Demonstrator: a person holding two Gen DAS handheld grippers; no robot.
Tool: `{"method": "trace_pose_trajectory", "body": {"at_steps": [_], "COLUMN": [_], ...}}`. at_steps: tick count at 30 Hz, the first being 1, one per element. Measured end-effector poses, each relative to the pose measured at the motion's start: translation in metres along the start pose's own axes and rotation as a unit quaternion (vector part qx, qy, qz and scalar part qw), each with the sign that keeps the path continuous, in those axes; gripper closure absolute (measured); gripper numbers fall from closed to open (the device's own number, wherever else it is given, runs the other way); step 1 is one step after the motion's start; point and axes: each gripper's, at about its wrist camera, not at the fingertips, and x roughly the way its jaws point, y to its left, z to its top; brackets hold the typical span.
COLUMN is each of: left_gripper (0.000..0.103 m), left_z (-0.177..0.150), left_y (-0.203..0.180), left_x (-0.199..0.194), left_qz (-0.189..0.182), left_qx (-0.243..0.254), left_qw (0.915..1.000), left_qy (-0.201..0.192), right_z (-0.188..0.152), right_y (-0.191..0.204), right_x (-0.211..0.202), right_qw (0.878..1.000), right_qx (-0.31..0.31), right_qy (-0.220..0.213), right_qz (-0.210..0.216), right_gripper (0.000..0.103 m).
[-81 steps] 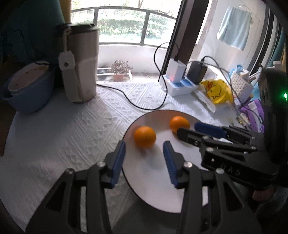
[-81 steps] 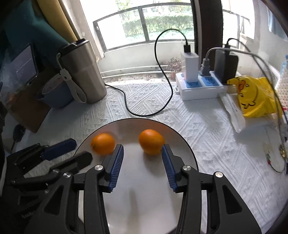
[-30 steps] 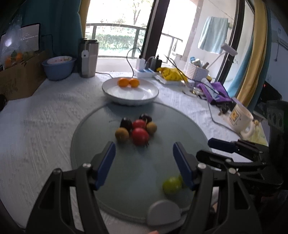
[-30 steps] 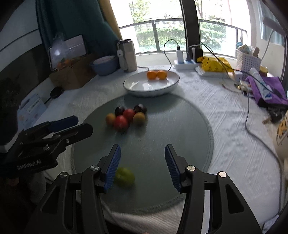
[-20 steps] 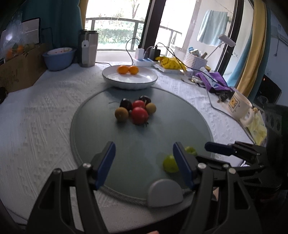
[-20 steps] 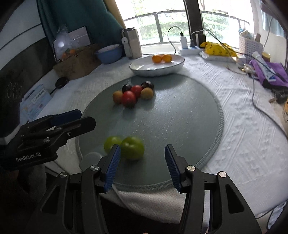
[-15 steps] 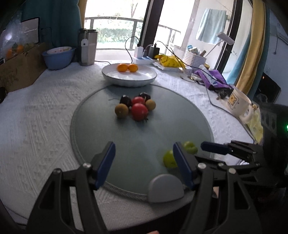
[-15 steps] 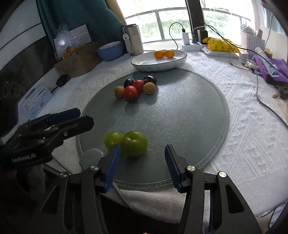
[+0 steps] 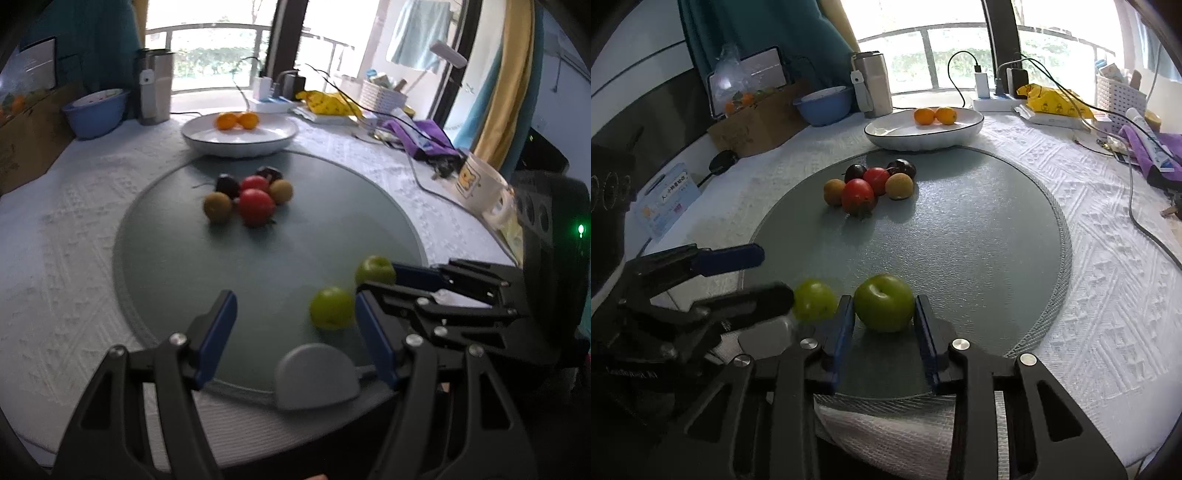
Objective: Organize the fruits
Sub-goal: 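Grasp the large green apple with the right gripper while the left grasps the small green fruit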
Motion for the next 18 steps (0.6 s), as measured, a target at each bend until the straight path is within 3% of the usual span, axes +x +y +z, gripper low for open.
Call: {"method": "trace_pose_trajectory", "body": {"at_steps": [10,11,13,18], "left_gripper": [0.036,0.038,0.054,0.074], "left_z": [0.0,-0.001,-0.002,0.0], "left_y": [-0.024,-0.025,-0.027,-0.027], "left_x": [0.021,0.024,0.026,0.027], "left_qz": [0.015,0.016,0.026,0.026], "left_qx": [0.054,0.058,0.067,0.071], "left_qw": [0.9976,0.9972,0.9964,0.9962], "left_qy": [0.04,0.045,0.045,0.044], "right_z": [-0.002,-0.002,0.0,0.004], "right_y": [-0.014,-0.014,-0.017,-0.02], "right_x": [-0.011,-0.012,-0.012,-0.012], "right_qw": [1.0,1.0,1.0,0.999], "right_qx": [0.007,0.007,0.009,0.013], "right_qy": [-0.015,-0.017,-0.019,-0.021], "right_qz": [-0.019,-0.021,-0.023,-0.024], "right_gripper": [0.069,0.069,0.069,0.069]}}
